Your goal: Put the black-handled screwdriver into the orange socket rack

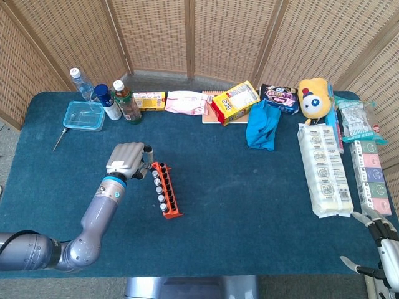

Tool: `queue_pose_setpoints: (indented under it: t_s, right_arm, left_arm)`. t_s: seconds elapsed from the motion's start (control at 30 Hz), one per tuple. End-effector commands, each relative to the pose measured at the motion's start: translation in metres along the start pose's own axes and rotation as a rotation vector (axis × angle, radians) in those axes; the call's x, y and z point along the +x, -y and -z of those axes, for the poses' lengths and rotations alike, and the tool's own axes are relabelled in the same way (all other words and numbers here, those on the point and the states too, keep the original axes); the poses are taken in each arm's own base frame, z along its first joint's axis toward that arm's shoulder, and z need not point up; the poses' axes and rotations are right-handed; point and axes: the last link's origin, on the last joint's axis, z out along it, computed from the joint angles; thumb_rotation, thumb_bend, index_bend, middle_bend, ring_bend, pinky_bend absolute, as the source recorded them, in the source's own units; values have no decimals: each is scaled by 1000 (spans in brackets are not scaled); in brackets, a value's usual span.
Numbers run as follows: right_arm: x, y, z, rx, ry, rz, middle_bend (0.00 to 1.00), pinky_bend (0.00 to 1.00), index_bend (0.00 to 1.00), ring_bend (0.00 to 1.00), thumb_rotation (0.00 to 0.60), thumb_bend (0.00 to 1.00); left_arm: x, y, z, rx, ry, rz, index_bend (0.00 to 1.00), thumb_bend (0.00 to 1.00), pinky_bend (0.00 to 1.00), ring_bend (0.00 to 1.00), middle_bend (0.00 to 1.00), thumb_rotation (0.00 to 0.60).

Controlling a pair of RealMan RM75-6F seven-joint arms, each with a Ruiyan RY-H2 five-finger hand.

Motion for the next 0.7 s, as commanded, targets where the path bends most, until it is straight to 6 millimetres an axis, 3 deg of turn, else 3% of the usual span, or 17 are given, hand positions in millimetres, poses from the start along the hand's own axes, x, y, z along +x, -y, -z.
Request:
queue_pose_setpoints:
  t_s: [0.03, 0.7]
  right_arm:
    - [0, 0, 0, -1, -1, 0, 61, 0, 165, 0, 600, 0]
    - [0, 0, 0, -1, 1, 0, 61, 0, 165, 0, 600, 0]
  left_arm:
    - [-1, -1, -1, -1, 3, 0, 552, 357, 1000, 1000, 1000, 600]
    - [5, 0, 3, -14, 17, 11, 494, 350, 1000, 1000, 1000, 600]
